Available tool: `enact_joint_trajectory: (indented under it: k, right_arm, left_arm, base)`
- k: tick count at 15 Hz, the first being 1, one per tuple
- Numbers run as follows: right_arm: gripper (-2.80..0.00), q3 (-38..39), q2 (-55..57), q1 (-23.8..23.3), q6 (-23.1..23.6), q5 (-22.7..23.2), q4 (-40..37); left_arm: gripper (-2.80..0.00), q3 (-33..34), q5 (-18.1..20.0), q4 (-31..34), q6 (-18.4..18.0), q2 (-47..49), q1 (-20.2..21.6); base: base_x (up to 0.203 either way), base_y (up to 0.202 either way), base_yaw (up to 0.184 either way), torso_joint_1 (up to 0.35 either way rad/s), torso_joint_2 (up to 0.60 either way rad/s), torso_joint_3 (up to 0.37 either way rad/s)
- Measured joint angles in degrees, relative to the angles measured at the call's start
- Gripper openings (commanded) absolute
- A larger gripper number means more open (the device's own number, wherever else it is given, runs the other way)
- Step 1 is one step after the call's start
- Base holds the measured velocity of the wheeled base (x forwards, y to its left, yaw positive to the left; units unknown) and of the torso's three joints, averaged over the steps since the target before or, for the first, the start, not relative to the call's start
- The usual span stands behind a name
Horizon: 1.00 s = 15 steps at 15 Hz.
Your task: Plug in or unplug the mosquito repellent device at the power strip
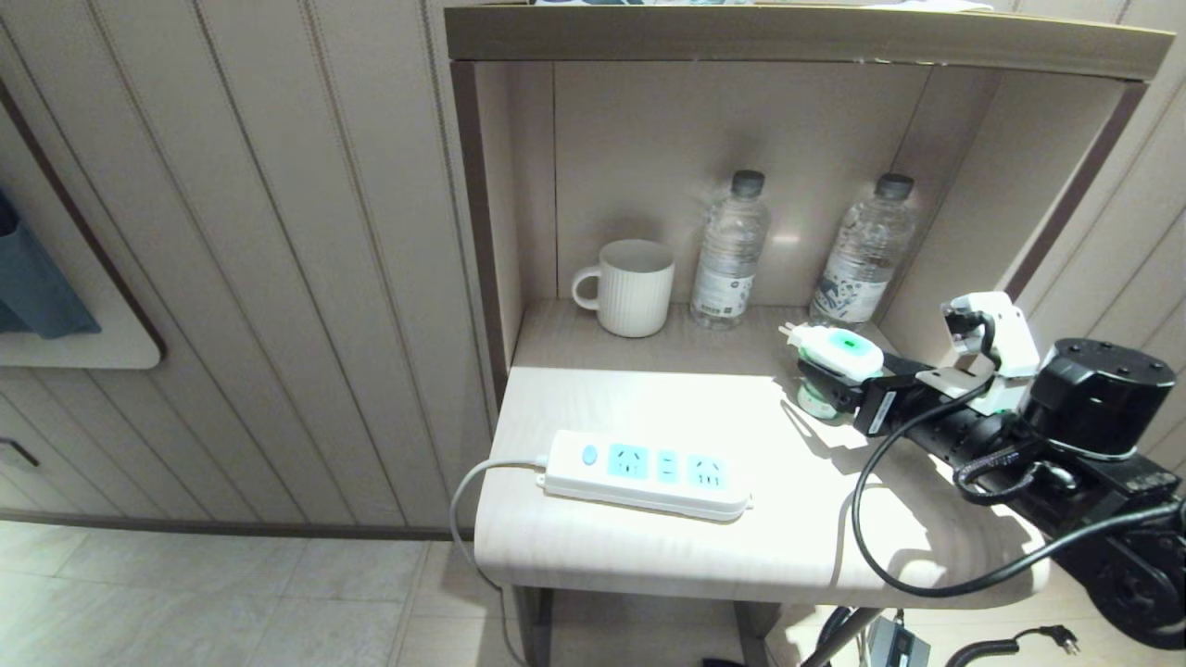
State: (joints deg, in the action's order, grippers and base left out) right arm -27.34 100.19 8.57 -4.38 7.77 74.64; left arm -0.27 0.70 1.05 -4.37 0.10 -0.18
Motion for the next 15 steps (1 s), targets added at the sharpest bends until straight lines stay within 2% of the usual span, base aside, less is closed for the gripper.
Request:
enact_joint_trajectory:
  k: [2, 3, 15]
  right_arm:
    - [0.0, -0.18, 0.01, -0.03, -0.09, 0.0, -0.01]
    - [-2.8, -0.22, 0.02, -0.04, -0.09, -0.02, -0.02]
    - [-2.8, 0.12, -0.17, -0.06, -0.02, -0.05, -0.12]
  left_arm:
    - [-2.8, 0.0, 0.0, 0.0, 0.02, 0.0, 0.0]
    - [-2.8, 0.0, 0.0, 0.0, -0.01, 0.0, 0.0]
    - [-2.8, 0.0, 0.0, 0.0, 0.0, 0.0, 0.0]
  base:
    - [0.0, 0.0, 0.0, 0.0, 0.0, 0.0]
    - [0.0, 0.0, 0.0, 0.0, 0.0, 0.0]
    - [0.0, 0.0, 0.0, 0.0, 0.0, 0.0]
